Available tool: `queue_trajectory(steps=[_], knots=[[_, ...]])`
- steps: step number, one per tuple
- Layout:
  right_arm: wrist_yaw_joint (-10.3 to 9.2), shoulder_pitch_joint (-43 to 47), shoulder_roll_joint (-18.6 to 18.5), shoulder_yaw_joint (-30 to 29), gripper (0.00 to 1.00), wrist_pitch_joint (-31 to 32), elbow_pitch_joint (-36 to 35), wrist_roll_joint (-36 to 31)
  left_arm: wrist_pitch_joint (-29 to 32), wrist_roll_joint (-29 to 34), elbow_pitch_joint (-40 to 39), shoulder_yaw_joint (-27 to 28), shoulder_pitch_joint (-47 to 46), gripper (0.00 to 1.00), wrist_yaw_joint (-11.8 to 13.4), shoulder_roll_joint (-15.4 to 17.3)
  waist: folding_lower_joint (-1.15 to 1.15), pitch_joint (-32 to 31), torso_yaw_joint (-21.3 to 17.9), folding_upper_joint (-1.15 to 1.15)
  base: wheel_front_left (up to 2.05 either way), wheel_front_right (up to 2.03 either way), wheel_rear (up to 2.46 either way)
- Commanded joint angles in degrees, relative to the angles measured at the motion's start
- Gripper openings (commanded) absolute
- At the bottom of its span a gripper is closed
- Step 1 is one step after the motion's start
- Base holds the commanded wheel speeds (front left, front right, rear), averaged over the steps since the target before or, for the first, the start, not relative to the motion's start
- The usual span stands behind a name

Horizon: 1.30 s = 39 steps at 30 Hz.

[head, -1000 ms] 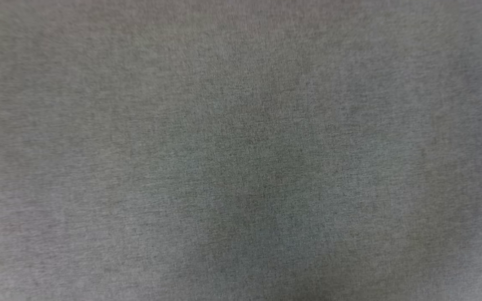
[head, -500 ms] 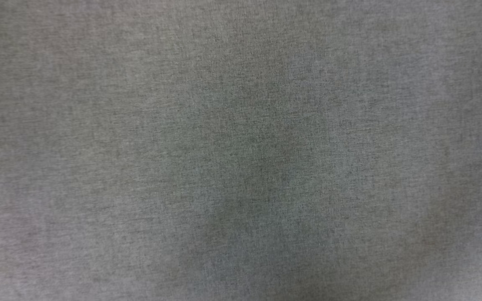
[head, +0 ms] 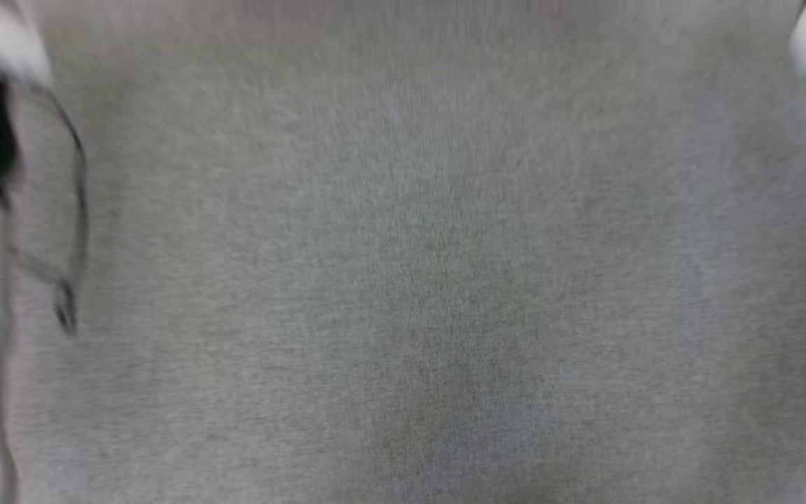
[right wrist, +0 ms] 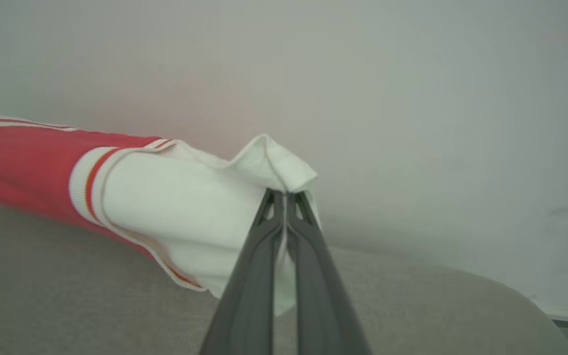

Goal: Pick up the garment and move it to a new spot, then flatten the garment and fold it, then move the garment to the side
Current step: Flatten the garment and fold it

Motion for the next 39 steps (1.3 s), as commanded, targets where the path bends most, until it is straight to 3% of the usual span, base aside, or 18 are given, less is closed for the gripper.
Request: queue_trajectory(steps=[1, 9, 14, 23, 29, 30, 31, 33, 39], knots=[[-0.08, 6.59, -0.71, -0.44, 0.00, 0.65, -2.38, 1.06, -0.40, -0.41, -3.05, 1.60, 7.76, 0.00, 1.23, -0.38, 0.00, -6.33, 0.77, 0.00, 0.00, 0.00, 0.00], [-0.09, 29.14, 0.76, -5.01, 0.00, 5.14, -12.65, 2.10, -0.45, -1.63, -17.27, 5.58, 34.86, 0.00, 6.91, -2.95, 0.00, -14.29, 1.06, 0.00, 0.00, 0.00, 0.00], [-0.08, 44.45, 3.92, -10.06, 0.00, 9.22, -19.52, 1.70, 1.51, -2.68, -25.17, 5.81, 50.17, 0.00, 10.62, -4.18, 0.00, -18.88, 1.74, 0.00, 0.00, 0.00, 0.00], [-0.08, 66.01, 10.56, -16.86, 0.00, 15.81, -26.82, 0.84, 7.57, -3.37, -31.01, 2.91, 66.72, 0.00, 15.11, -5.78, 0.00, -24.61, 2.91, 0.00, 0.00, 0.00, 0.00], [-0.07, 74.61, 12.63, -18.37, 0.00, 20.80, -29.98, -2.46, 10.03, -3.63, -33.15, 1.73, 72.57, 0.00, 17.30, -6.56, 0.00, -26.09, 3.35, 0.00, 0.00, 0.00, 0.00], [-0.07, 75.54, 13.37, -18.39, 0.15, 21.70, -30.30, -2.45, 10.14, -3.54, -33.38, 1.50, 73.18, 0.00, 17.53, -6.60, 0.00, -26.33, 3.42, 0.00, 0.00, 0.00, 0.00], [-0.07, 76.22, 13.63, -18.67, 0.37, 22.43, -30.87, -2.83, 10.39, -3.18, -33.50, 1.07, 73.67, 0.00, 17.62, -6.53, 0.00, -26.55, 3.53, 0.00, 0.00, 0.00, 0.00], [-0.07, 76.61, 14.24, -19.19, 1.00, 23.64, -31.93, -3.36, 10.39, -3.01, -33.94, 0.55, 73.96, 0.00, 17.74, -6.81, 0.00, -26.63, 3.66, 0.00, 0.00, 0.00, 0.00], [-0.06, 71.77, 15.23, -21.79, 1.00, 23.31, -35.77, -4.85, 9.39, -1.58, -35.72, -0.97, 71.91, 0.00, 17.06, -6.75, 0.00, -25.92, 4.38, 0.00, 0.00, 0.00, 0.00]])
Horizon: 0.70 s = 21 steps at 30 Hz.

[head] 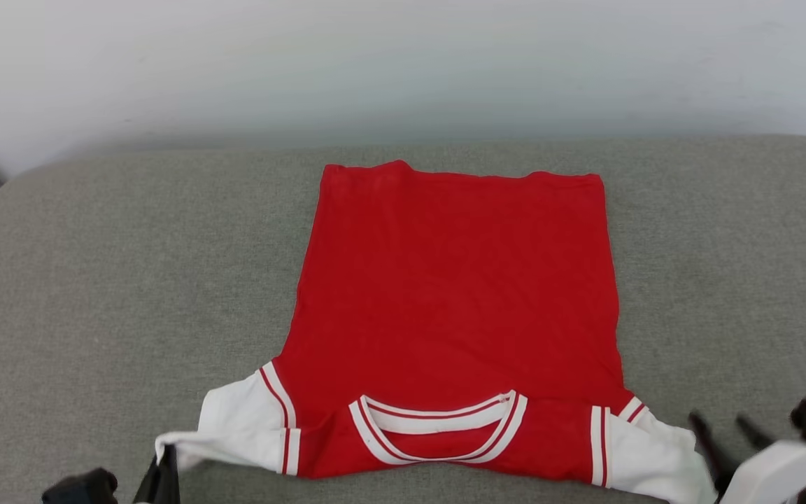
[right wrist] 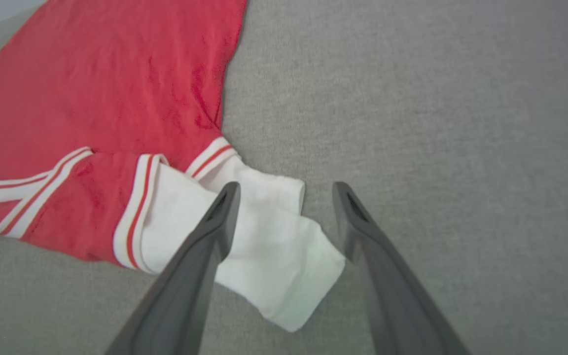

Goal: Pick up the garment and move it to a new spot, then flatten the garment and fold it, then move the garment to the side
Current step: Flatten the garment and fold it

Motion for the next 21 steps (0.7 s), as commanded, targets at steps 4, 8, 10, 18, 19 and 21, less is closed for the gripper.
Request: queue_trajectory(steps=[4, 8, 10, 18, 19, 21], knots=[[-0.04, -8.91, 0.37, -3.85, 1.00, -1.88, 1.13, -1.54, -1.82, 1.52, -2.43, -0.24, -3.09, 0.00, -0.46, 0.57, 0.01, 2.27, 0.82, 0.00, 0.00, 0.00, 0.00], [-0.03, -19.26, -2.22, -5.86, 1.00, -2.56, 7.58, -2.43, -2.43, 2.72, -4.92, -1.02, -6.39, 0.00, -1.02, 0.67, 0.01, 6.17, 2.48, 0.00, 0.00, 0.00, 0.00], [-0.03, -24.40, -3.18, -6.31, 1.00, -1.78, 11.61, -1.54, -2.11, 2.92, -5.80, -1.77, -8.32, 0.00, -1.42, 0.28, 0.01, 8.37, 3.92, 0.00, 0.00, 0.00, 0.00], [-0.03, -45.31, -8.06, -4.52, 1.00, 5.22, 25.03, -0.27, -2.51, 4.53, -8.59, -3.93, -17.18, 0.00, -3.21, -0.65, 0.01, 17.96, 8.14, 0.00, 0.00, 0.00, 0.00], [-0.03, -47.52, -8.47, -4.08, 1.00, 6.24, 26.04, -0.41, -2.66, 4.80, -8.83, -4.14, -17.90, 0.00, -3.47, -0.76, 0.01, 18.82, 8.54, 0.00, 0.00, 0.00, 0.00], [-0.03, -51.68, -9.24, -3.46, 1.00, 9.14, 28.23, -0.62, -3.34, 5.34, -9.68, -4.58, -19.29, 0.00, -3.67, -1.11, 0.01, 20.71, 9.31, 0.00, 0.00, 0.00, 0.00]])
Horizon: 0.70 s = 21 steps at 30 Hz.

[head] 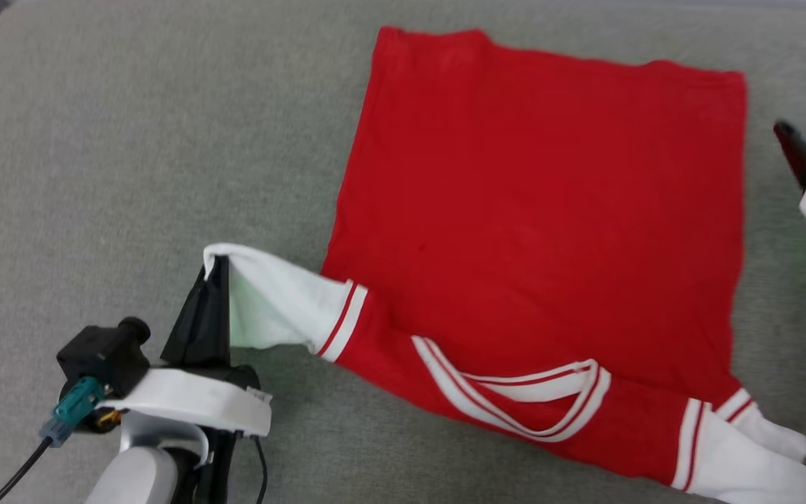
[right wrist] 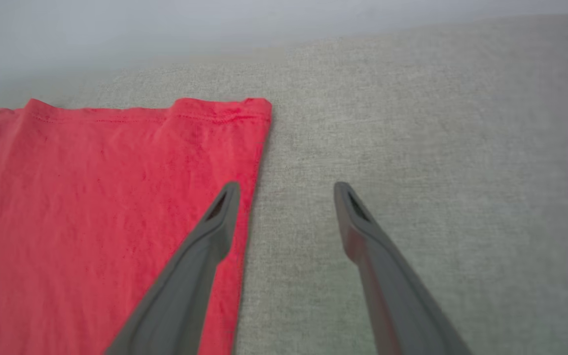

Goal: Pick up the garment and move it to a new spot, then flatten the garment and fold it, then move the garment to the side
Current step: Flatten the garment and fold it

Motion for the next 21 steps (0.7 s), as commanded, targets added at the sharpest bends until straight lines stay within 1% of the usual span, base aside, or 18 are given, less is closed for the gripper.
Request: queue_trajectory(steps=[1, 7, 10, 12, 14, 18, 19, 20, 21], knots=[[-0.02, -3.60, -0.87, 0.62, 1.00, 2.39, 1.60, -0.51, -1.14, 0.75, -0.99, -0.24, -1.72, 0.00, -0.30, -0.49, -0.02, 4.63, 3.03, 0.00, 0.00, 0.00, 0.00], [-0.02, -13.80, -2.42, 1.62, 1.00, 10.59, 5.15, -1.49, -2.97, 2.26, -3.96, -1.56, -4.78, 0.00, -1.17, -1.19, -0.02, 9.44, 5.22, 0.00, 0.00, 0.00, 0.00], [-0.02, -16.93, -2.96, 1.40, 1.00, 13.57, 6.57, -2.79, -2.82, 3.36, -5.34, -2.63, -5.74, 0.00, -1.63, -0.70, -0.02, 11.18, 6.26, 0.00, 0.00, 0.00, 0.00], [-0.02, -17.66, -3.16, 1.15, 1.00, 14.29, 7.03, -3.14, -2.74, 3.55, -5.63, -2.85, -6.03, 0.00, -1.77, -0.64, -0.02, 11.68, 6.57, 0.00, 0.00, 0.00, 0.00], [-0.02, -18.62, -2.61, 0.45, 1.00, 16.73, 8.99, -3.81, -2.75, 4.03, -6.42, -3.15, -6.48, 0.00, -1.83, -0.53, -0.02, 12.71, 7.14, 0.00, 0.00, 0.00, 0.00], [-0.02, -17.59, -0.75, -1.36, 1.00, 20.95, 12.51, -3.93, -2.70, 3.95, -6.51, -3.45, -6.39, 0.00, -1.47, -0.70, -0.02, 13.21, 7.32, 0.00, 0.00, 0.00, 0.00], [-0.02, -17.26, -0.12, -2.23, 0.97, 22.26, 13.53, -3.86, -2.57, 4.01, -6.21, -3.60, -6.32, 0.00, -1.50, -0.64, -0.02, 13.15, 7.33, 0.00, 0.00, 0.00, 0.00], [-0.02, -16.95, 0.28, -2.39, 0.47, 23.49, 14.12, -4.50, -2.63, 4.06, -5.96, -3.74, -6.31, 0.00, -1.60, -0.62, -0.02, 13.03, 7.36, 0.00, 0.00, 0.00, 0.00], [-0.03, -16.80, 0.56, -2.56, 0.27, 24.46, 14.39, -4.75, -2.60, 4.09, -5.77, -3.88, -6.33, 0.00, -1.70, -0.59, -0.02, 12.90, 7.37, 0.00, 0.00, 0.00, 0.00]])
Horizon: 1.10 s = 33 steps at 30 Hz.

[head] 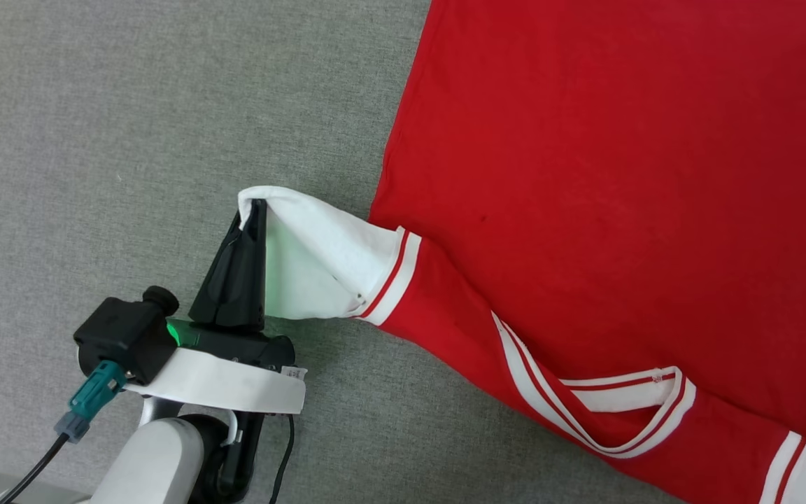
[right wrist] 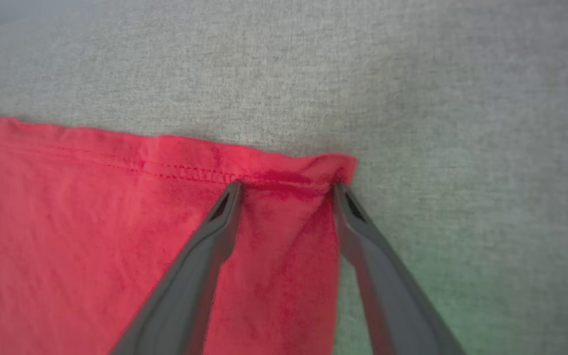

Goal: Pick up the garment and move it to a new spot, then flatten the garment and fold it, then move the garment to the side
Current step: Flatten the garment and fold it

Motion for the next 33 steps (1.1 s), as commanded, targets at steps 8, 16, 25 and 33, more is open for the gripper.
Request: queue_trajectory(steps=[8, 16, 25, 33], knots=[[-0.02, 3.26, 1.78, 0.78, 0.00, 4.54, 1.71, -2.36, 0.33, -0.03, 1.80, -0.76, 0.09, 0.00, -0.38, 0.36, 0.00, -2.92, -0.06, 0.00, 0.00, 0.00, 0.00], [-0.02, 3.87, -2.40, 6.35, 0.00, 4.85, -4.55, -2.52, 0.43, -1.38, 4.96, -0.15, 3.11, 0.00, 0.49, 0.79, 0.00, -10.94, -1.67, 0.00, 0.00, 0.00, 0.00], [-0.03, 18.14, -9.80, 14.87, 0.00, 8.90, -18.39, 5.85, 1.87, -3.53, 8.18, 2.19, 9.64, 0.00, 3.10, 2.48, 0.00, -21.77, -7.34, 0.00, 0.00, 0.00, 0.00], [-0.03, 43.23, -11.89, 11.98, 0.00, 13.58, -30.71, 11.14, 2.91, -6.65, 8.68, 5.75, 16.20, 0.00, 5.76, 3.86, 0.00, -28.30, -13.07, 0.00, 0.00, 0.00, 0.00]])
